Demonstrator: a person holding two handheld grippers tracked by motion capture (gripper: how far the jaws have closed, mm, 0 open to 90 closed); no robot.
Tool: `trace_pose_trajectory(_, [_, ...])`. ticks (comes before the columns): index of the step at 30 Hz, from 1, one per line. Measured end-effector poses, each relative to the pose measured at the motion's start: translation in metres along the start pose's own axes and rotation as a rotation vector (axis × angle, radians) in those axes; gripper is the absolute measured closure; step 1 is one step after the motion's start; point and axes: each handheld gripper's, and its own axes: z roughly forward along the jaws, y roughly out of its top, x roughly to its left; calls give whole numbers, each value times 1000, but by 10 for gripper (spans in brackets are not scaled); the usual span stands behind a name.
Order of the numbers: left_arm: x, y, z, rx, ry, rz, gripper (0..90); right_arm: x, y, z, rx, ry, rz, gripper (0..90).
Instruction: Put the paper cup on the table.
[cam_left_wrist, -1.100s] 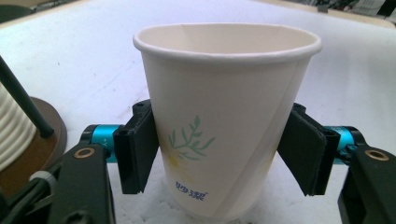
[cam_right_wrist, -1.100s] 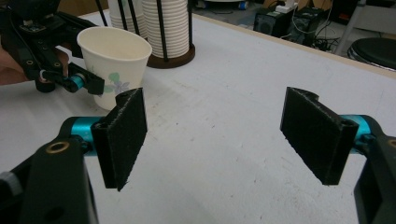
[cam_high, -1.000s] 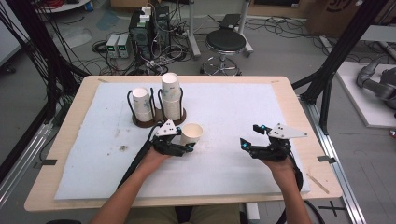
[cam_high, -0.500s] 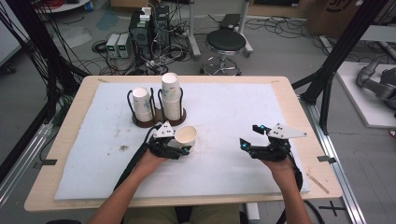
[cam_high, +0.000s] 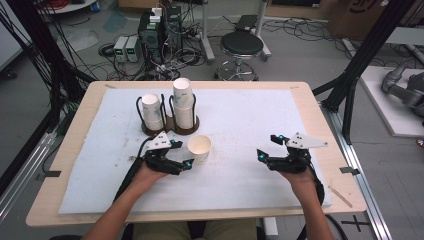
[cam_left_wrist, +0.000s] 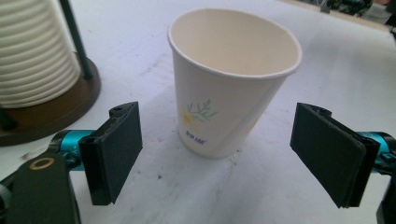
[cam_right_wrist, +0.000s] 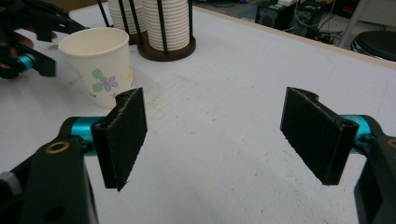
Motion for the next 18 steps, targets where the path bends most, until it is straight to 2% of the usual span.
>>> trace_pose_trajectory(5, [6, -3, -35, -79, 28, -5, 168, 0, -1, 0, 11, -24, -2, 236])
trace_pose_trajectory(10, [18, -7, -72, -154, 105, -29, 162, -2, -4, 0, 32, -62, 10, 230])
trace_pose_trajectory(14, [28, -14, -92, -207, 180, -49, 161, -3, -6, 1, 41, -61, 23, 223])
trace_pose_trajectory(18, [34, -16, -107, -269, 226, -73, 163, -4, -5, 1, 44, -65, 9, 222])
